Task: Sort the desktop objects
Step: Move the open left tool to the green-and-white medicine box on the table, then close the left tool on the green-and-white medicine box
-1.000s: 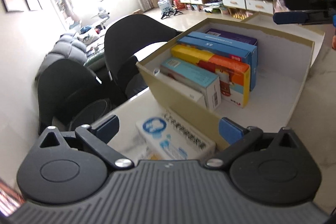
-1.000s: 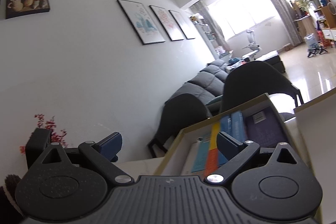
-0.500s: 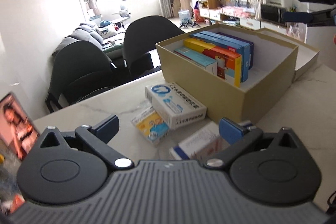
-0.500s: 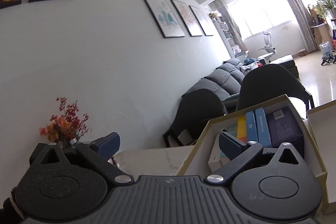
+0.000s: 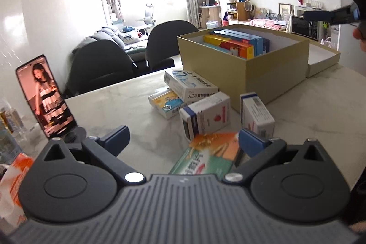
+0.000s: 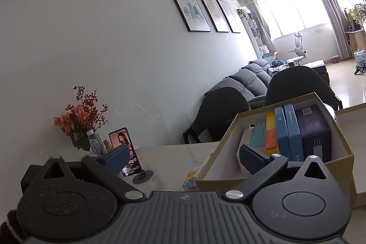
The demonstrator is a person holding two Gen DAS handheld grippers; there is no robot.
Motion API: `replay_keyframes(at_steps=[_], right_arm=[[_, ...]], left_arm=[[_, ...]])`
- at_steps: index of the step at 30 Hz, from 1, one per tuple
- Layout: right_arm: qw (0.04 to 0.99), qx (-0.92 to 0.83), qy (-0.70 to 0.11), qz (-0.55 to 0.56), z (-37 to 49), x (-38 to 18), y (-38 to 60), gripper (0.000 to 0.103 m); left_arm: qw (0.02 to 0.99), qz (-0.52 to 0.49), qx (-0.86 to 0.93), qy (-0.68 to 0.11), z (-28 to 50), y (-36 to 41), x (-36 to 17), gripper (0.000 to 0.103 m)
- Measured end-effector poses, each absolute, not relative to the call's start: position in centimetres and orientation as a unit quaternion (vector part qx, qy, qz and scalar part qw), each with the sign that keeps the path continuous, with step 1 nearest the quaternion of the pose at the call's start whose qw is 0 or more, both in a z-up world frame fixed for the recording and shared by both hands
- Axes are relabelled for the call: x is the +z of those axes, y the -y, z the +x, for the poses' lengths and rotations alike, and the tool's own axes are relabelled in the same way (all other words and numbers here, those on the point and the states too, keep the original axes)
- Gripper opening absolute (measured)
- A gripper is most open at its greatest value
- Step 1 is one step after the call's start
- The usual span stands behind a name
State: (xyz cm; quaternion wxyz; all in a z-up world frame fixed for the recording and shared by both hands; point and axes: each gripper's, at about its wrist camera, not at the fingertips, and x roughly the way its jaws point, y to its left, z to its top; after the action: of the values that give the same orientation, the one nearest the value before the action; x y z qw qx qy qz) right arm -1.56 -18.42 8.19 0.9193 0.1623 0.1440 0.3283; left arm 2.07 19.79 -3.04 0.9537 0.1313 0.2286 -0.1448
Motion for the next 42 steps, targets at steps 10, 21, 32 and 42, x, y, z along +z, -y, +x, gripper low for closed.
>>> replay_keyframes(at_steps=[10,21,32,42], right_arm=[[0.91,0.333,-0.149,0.195,-3.5,7.2,19.2,0.102],[0.902,0.33,-0.163,0.226,-3.4,6.0,20.3,0.102],[0.899,0.335,-0.178,0.221,-2.7,5.3,19.2,0.102],[0.897,0.335,-0.186,0.222,-2.3,4.8,18.9,0.102]], left_arm=[[0.937,0.196,-0.164,-0.24,-1.8,-19.7,-7.3,0.096],[0.938,0.166,-0.181,-0.244,-1.7,-20.6,-8.9,0.058],[0.932,0.198,-0.183,-0.241,-2.2,-20.4,-8.9,0.066],[0.907,0.26,-0.19,-0.273,-2.7,-20.9,-9.9,0.062]])
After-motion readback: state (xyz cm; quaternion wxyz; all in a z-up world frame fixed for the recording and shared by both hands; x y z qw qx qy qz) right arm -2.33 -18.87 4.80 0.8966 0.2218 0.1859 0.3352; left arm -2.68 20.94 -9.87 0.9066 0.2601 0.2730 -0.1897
